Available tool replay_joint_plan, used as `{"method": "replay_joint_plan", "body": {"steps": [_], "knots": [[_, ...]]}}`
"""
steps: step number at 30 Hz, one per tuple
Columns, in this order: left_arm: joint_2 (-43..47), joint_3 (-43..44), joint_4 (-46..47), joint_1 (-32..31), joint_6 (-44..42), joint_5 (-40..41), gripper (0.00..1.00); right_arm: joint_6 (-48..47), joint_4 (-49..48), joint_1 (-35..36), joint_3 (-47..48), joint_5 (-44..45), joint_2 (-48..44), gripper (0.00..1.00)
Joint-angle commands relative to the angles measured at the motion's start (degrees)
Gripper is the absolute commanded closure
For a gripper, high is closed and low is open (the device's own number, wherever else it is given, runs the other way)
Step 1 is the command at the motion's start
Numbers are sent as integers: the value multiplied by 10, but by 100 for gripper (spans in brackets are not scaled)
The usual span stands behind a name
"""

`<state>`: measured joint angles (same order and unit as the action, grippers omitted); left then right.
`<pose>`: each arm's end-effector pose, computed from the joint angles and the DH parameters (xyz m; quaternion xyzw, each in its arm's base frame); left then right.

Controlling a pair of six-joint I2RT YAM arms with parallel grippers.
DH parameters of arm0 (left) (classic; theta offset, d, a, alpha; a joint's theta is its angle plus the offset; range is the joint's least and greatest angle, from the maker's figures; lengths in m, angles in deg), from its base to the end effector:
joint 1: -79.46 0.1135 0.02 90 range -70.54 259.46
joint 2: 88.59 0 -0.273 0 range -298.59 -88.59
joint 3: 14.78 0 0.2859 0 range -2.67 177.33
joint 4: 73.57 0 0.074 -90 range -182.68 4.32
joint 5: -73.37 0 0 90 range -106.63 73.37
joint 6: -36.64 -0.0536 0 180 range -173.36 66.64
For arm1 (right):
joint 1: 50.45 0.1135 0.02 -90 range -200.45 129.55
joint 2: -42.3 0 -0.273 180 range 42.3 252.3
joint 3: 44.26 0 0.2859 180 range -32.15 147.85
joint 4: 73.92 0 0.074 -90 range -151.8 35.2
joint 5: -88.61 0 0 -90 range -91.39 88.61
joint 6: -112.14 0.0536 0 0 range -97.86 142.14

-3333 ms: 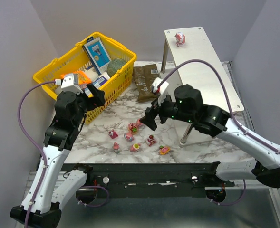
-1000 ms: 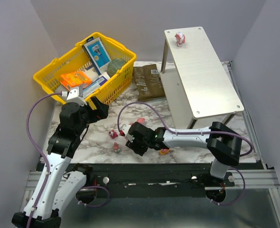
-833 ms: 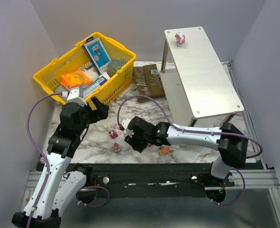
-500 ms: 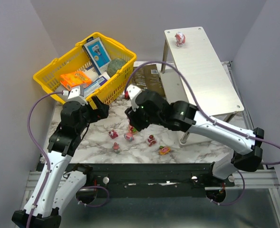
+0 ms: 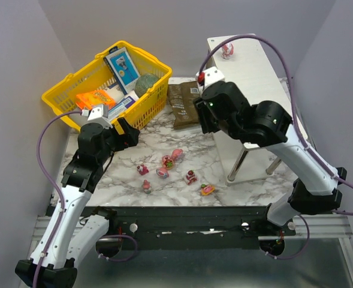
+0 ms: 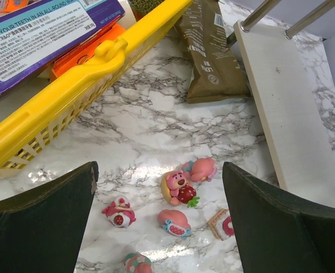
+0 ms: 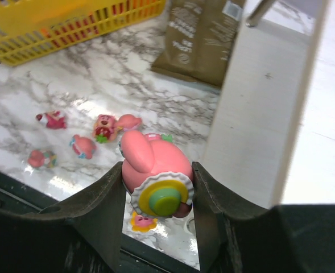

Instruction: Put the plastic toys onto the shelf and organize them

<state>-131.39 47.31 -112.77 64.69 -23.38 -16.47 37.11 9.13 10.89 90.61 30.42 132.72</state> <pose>0.2026 -0.0533 0.3500 -0.1091 0.8114 -0.2175 0.5314 0.1780 0.2668 0.5121 -0.2319 0.8434 0.0635 0.4805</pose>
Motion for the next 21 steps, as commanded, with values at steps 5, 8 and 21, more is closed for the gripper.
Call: {"method": "replay_joint_plan", "body": {"steps": [5, 8, 21], "knots": [[-3, -16, 27, -3, 7, -26, 1, 40, 77, -57, 36, 109, -46, 99], [-5, -23, 34, -3, 12, -31, 1, 38, 94, -80, 25, 120, -63, 99], [-23, -35, 59, -3, 18, -51, 1, 58, 164, -120, -1, 82, -57, 99]]}}
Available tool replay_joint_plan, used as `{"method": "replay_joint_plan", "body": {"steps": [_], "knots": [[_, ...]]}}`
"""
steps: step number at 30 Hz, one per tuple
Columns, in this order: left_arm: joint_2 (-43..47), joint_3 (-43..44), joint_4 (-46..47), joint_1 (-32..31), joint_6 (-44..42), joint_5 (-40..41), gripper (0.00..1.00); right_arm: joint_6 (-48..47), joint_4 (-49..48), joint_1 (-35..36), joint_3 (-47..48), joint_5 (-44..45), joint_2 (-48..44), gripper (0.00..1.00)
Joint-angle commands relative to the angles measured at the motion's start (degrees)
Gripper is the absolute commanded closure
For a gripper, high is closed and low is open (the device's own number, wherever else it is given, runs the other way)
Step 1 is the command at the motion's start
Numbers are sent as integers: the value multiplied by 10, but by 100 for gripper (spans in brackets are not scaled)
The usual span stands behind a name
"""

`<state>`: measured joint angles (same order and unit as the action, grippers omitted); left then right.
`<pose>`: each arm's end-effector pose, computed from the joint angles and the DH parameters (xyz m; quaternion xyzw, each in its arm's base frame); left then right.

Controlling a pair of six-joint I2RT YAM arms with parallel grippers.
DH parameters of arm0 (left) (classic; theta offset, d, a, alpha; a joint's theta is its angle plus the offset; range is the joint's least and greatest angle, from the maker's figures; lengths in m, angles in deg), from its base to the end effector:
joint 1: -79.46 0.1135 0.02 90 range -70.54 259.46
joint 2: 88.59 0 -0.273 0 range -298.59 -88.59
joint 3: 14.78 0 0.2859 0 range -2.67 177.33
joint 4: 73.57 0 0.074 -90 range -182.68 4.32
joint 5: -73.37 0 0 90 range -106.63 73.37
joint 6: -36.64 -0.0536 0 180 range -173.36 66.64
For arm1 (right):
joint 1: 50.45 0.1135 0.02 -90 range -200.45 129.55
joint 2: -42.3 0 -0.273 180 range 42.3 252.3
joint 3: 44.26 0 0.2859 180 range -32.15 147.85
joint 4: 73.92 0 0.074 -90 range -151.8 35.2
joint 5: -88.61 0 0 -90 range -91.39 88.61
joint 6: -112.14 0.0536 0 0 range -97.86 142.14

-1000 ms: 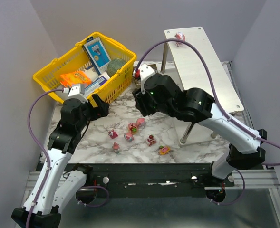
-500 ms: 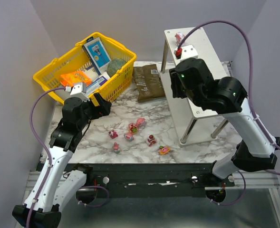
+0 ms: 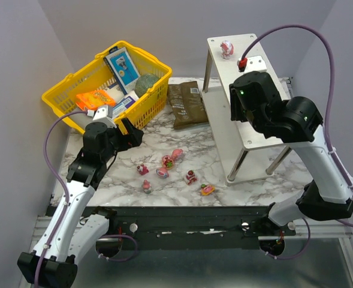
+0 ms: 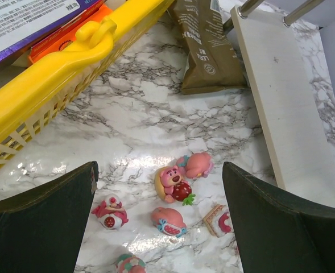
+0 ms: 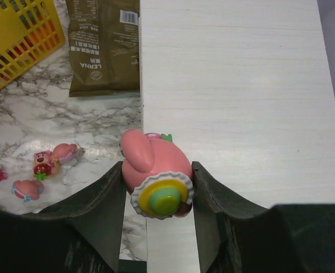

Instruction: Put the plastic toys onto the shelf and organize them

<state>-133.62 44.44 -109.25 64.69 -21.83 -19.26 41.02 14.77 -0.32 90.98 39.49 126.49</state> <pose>0.2149 -0.0592 0.3300 -0.1076 0.8194 -0.2387 0.5100 0.1954 0.1792 0.5375 -0.0781 0.8513 -0.0241 0.5182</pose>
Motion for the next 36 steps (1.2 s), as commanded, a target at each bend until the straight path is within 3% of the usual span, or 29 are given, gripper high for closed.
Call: {"method": "replay_joint_plan", "body": {"steps": [1, 13, 17, 22, 25, 36], "knots": [[-1, -9, 27, -3, 0, -28, 1, 19, 109, -8, -5, -12, 6, 99], [-13, -10, 40, -3, -15, -43, 1, 26, 109, -31, -32, 4, 18, 93], [-19, -3, 38, -3, -16, -43, 1, 30, 108, -35, -38, 8, 22, 75], [-21, -1, 40, -3, -21, -45, 1, 35, 103, -40, -39, 7, 22, 62], [-22, 3, 38, -3, -23, -46, 1, 35, 100, -41, -46, 8, 20, 48], [-14, 3, 28, -3, -27, -45, 1, 16, 54, -42, -52, 17, 5, 19]]}}
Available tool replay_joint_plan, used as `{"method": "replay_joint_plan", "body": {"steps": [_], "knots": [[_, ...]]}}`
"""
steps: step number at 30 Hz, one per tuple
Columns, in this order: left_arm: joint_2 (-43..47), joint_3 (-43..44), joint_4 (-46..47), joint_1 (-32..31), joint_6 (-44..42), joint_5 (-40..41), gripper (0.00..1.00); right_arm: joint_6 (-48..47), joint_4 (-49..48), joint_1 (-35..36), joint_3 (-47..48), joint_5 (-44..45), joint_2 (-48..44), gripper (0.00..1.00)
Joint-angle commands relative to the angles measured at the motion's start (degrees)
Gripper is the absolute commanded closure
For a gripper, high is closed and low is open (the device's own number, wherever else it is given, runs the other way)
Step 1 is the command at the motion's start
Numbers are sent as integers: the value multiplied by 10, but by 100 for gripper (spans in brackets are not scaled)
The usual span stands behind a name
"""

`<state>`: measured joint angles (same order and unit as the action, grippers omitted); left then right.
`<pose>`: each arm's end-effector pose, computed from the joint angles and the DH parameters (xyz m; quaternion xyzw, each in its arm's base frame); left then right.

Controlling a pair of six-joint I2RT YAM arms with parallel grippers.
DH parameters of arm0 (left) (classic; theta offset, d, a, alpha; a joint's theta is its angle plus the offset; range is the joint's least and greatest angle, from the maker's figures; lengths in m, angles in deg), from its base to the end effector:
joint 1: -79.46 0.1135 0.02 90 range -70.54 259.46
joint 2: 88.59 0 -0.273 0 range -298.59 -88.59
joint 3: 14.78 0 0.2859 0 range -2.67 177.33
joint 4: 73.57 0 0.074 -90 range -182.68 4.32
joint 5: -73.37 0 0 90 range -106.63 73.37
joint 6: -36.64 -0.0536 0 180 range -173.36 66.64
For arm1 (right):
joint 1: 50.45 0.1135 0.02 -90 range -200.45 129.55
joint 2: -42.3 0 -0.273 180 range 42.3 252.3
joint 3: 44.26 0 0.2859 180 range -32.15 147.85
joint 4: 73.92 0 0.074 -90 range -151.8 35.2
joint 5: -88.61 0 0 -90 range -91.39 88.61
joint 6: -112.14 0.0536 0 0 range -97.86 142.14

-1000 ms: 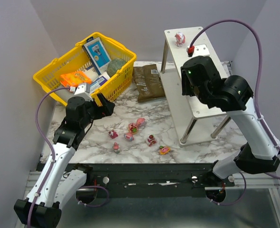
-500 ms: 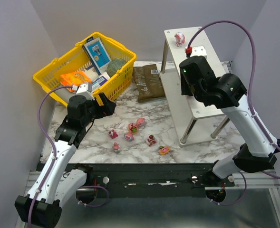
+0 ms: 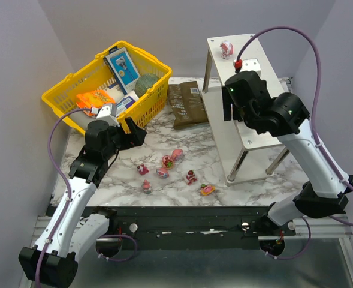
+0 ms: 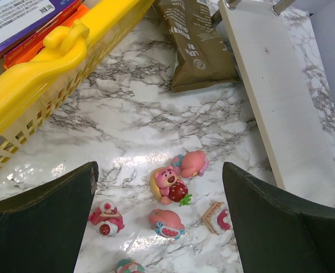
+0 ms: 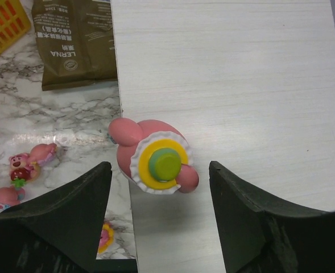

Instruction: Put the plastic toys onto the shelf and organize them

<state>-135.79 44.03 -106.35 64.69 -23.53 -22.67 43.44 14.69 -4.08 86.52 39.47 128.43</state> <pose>0.2241 -0.0649 0.3254 -0.0784 0.8206 -0.2544 0.5057 0.2237 0.1838 0.5073 -0.0539 0.8715 -0.0628 0.4833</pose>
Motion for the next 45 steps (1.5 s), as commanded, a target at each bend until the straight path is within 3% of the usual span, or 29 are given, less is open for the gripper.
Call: {"method": "replay_joint_plan", "body": {"steps": [1, 6, 18, 29, 36, 45], "knots": [[8, 9, -2, -3, -12, -10, 1, -14, 41, -5, -11, 15, -22, 17], [7, 16, -9, -3, -20, -11, 1, -91, -89, -8, -69, -58, -95, 9], [-2, 23, -6, -3, -23, -16, 1, -238, -300, -29, -195, -265, -220, 8], [-2, 26, -8, -3, -20, -18, 1, -224, -313, -119, -172, -376, -190, 9], [0, 26, -9, -3, -19, -15, 1, -225, -312, -186, -179, -464, -183, 16], [-9, 27, -4, -3, -20, -17, 1, -231, -292, -218, -189, -540, -164, 28]]}}
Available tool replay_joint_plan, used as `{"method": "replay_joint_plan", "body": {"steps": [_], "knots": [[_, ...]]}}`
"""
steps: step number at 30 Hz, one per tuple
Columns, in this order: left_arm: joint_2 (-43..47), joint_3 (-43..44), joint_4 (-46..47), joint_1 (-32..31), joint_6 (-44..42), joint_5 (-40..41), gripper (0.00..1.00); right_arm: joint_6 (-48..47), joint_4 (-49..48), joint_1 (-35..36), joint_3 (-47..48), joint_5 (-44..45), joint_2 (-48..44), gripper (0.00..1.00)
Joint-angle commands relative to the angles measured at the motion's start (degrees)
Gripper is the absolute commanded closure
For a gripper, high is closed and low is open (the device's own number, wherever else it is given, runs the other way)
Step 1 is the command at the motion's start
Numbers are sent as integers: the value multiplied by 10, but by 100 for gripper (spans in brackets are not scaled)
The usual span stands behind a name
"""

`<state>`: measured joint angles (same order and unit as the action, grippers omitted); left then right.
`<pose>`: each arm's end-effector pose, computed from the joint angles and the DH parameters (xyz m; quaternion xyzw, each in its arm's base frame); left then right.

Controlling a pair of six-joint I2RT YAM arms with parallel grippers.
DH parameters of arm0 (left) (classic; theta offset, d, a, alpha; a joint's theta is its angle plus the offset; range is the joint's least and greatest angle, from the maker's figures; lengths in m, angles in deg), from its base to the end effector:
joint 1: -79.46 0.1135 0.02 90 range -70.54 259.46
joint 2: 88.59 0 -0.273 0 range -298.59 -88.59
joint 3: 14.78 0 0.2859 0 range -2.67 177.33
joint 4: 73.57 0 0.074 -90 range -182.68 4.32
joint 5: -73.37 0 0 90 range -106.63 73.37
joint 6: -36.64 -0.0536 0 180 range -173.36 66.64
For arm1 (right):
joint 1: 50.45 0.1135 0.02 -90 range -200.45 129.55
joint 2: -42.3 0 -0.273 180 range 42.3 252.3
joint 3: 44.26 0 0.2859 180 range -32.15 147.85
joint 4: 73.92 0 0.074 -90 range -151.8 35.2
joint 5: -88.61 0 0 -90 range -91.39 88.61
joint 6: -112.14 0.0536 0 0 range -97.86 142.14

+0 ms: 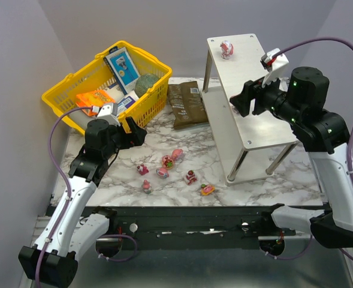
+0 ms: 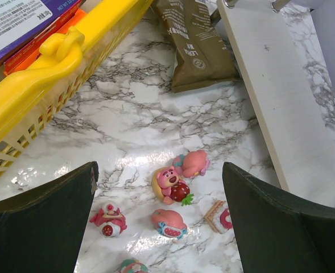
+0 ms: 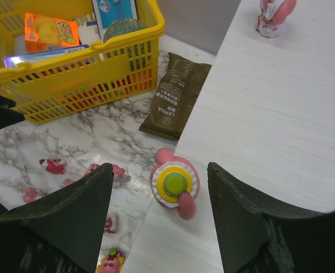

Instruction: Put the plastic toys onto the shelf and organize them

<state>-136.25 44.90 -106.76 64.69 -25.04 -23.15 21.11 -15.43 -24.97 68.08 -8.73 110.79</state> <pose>0.2251 -0.0656 0.3289 -0.0652 0.8217 -0.2509 0.5076 0.2219 0.1133 0.5334 -0.2192 0.7598 0.1787 0.5854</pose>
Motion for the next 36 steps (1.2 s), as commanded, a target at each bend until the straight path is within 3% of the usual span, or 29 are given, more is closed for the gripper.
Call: {"method": "replay_joint_plan", "body": {"steps": [1, 11, 23, 26, 32, 36], "knots": [[-4, 18, 0, -3, -5, -12, 1, -9, 10, -11, -6, -58, 14, 28], [-12, 20, 1, -3, -8, -12, 1, -11, 11, -36, -26, -62, 29, 30], [-23, 27, 1, -3, -19, -4, 1, -20, -1, -46, -53, -81, 18, 42], [-27, 28, 1, -3, -20, -4, 1, -21, 0, -47, -54, -85, 18, 48], [-30, 29, 2, -3, -23, -4, 1, 2, -14, -48, -53, -73, 23, 76], [-31, 29, 3, -3, -23, -4, 1, 40, -43, -48, -51, -37, 34, 79]]}}
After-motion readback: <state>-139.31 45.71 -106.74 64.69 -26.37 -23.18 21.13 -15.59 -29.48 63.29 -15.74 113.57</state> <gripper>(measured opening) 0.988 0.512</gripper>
